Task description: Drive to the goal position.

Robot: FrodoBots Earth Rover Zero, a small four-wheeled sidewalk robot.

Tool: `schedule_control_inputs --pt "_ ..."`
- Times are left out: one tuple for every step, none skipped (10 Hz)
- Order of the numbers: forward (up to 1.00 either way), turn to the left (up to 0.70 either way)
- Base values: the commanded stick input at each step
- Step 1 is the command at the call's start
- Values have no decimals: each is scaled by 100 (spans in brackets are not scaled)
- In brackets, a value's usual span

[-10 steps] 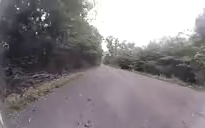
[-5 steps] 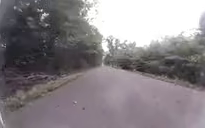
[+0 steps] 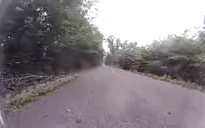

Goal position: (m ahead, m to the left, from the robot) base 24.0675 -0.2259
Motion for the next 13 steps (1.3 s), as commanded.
schedule_control_inputs --pt "70 19" --pt "70 16" --pt "70 8" --pt "70 0" --pt "70 0" --pt "70 0" --pt "70 0" --pt "70 0" --pt "70 0" --pt "70 0" --pt "70 0" --pt "70 0" --pt "70 0"
